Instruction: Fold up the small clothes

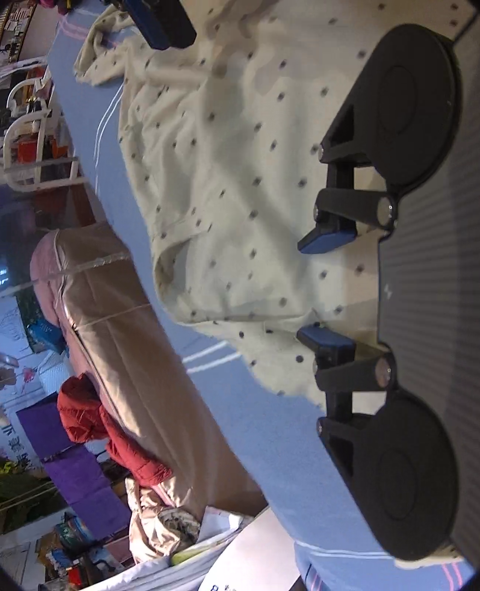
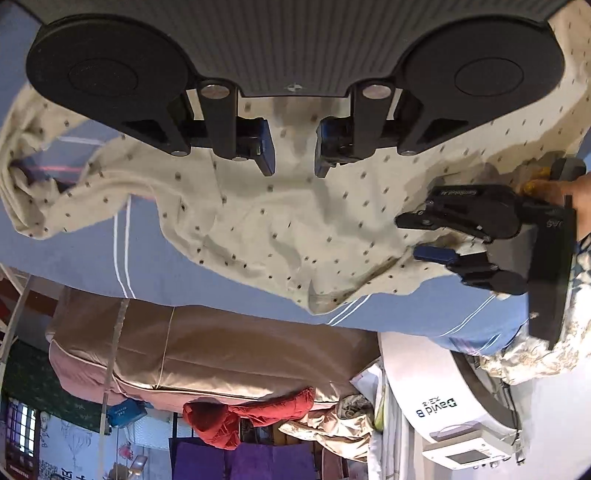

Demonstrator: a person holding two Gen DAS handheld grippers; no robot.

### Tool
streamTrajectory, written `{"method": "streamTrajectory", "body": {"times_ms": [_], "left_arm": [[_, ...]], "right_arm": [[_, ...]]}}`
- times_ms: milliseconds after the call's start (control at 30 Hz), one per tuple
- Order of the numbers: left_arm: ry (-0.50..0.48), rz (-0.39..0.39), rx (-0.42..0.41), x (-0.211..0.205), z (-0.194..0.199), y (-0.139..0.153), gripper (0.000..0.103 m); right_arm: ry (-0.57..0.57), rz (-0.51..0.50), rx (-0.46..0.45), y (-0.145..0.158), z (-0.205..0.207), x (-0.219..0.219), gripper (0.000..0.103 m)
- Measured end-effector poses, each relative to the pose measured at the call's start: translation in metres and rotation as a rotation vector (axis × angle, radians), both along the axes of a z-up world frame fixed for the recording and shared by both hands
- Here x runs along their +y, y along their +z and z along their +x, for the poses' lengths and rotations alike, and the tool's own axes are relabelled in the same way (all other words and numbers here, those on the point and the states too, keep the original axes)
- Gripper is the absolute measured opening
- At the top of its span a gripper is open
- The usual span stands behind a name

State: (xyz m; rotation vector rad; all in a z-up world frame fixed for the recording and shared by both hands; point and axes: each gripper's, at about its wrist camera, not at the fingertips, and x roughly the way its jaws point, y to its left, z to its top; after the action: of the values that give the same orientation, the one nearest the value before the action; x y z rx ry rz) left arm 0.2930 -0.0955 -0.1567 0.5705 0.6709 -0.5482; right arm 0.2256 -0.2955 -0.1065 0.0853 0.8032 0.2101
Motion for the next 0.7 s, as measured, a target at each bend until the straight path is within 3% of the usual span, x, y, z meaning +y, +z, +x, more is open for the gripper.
{"method": "streamTrajectory", "body": {"times_ms": [133,167,233,267,300,400,433,500,533,600,667,700], "left_arm": [[0.079,0.104,-0.091,0.008,0.056,-0.005,0.049],[0.099,0.114,-0.096,0.013,0.072,-0.007,0.053],[0.137,0.091,-0.086,0.026,0.102,-0.006,0.065],[0.151,0.078,-0.078,0.032,0.114,-0.004,0.080],[0.163,0.070,-0.084,0.036,0.123,-0.004,0.083],[0.204,0.124,-0.130,0.043,0.145,-0.001,0.081],[0.221,0.132,-0.134,0.045,0.151,0.001,0.080],[0.253,0.144,-0.151,0.050,0.156,0.007,0.075],[0.266,0.125,-0.167,0.054,0.153,0.015,0.074],[0.248,0.029,-0.174,0.064,0.143,0.031,0.076],[0.193,-0.074,-0.106,0.073,0.131,0.043,0.081],[0.158,-0.100,-0.051,0.075,0.128,0.043,0.082]], "right_arm": [[0.085,0.090,0.054,-0.023,0.066,0.003,0.043],[0.082,0.071,0.073,-0.030,0.080,0.005,0.035],[0.015,-0.009,0.073,-0.040,0.097,0.002,0.031],[0.009,-0.026,0.049,-0.041,0.104,-0.003,0.022],[0.000,-0.051,0.027,-0.040,0.109,-0.006,0.017],[-0.055,-0.223,-0.030,-0.041,0.121,-0.013,0.017],[-0.074,-0.246,-0.029,-0.043,0.125,-0.018,0.022],[-0.083,-0.198,-0.032,-0.034,0.124,-0.030,0.023],[-0.093,-0.158,-0.059,-0.025,0.118,-0.035,0.027],[-0.049,-0.067,-0.126,-0.008,0.102,-0.040,0.048],[0.076,-0.019,-0.124,-0.002,0.095,-0.034,0.103],[0.123,-0.023,-0.115,-0.002,0.094,-0.029,0.103]]}}
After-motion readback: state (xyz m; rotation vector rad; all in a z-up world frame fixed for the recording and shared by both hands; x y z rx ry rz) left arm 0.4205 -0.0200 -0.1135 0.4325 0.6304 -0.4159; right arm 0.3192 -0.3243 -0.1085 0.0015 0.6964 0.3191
